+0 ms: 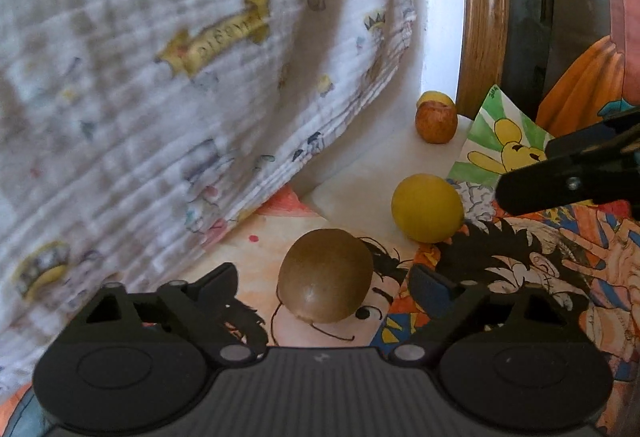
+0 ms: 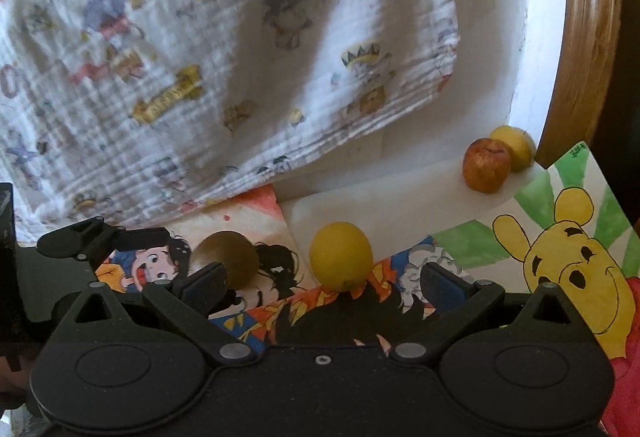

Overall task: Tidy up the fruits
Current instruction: 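Close the left tool on the kiwi while the right tool closes on the yellow fruit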

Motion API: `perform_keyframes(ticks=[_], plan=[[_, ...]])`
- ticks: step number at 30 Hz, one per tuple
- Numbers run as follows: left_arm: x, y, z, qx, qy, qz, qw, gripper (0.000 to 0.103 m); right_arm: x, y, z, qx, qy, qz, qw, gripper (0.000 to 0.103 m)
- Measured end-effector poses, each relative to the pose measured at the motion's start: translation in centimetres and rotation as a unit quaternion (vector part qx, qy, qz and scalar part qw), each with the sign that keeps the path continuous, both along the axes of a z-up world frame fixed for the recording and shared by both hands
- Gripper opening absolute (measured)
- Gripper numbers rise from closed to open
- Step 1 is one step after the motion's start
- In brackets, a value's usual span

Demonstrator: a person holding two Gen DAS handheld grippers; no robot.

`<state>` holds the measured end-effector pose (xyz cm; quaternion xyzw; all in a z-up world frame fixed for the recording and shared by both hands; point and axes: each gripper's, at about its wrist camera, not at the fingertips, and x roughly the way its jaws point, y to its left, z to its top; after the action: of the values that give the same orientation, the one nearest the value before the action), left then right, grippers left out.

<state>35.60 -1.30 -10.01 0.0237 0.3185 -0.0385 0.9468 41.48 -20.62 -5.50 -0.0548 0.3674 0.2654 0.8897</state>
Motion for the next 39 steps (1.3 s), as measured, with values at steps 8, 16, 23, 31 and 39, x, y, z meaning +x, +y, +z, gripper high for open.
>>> perform_keyframes(ticks=[8, 16, 23, 31, 39], plan=[[1.6, -0.5, -0.7, 0.011, 0.000, -0.014, 0.9998, 0.091, 1.8, -0.1, -1.1, 0.001, 0.008, -0.004, 1.000, 0.103], [2.9, -0.6, -2.0, 0.011, 0.016, -0.013, 0.9997, 0.087, 2.6, 0.0, -1.7, 0.000, 0.012, -0.004, 1.000, 0.103], [3.6, -0.4, -2.8, 0.002, 0.029, -0.016, 0.9994, 0.065, 2.9, 0.1, -2.1, -0.002, 0.015, -0.006, 1.000, 0.103], [3.5, 0.5, -2.9, -0.014, 0.031, -0.019, 0.9993, 0.063, 3.2, 0.5, -2.5, -0.004, 0.018, -0.003, 1.000, 0.103], [2.2, 1.8, -2.5, -0.014, 0.043, -0.010, 0.9989, 0.063, 4.3, 1.6, -3.1, -0.010, 0.023, 0.004, 1.000, 0.103]])
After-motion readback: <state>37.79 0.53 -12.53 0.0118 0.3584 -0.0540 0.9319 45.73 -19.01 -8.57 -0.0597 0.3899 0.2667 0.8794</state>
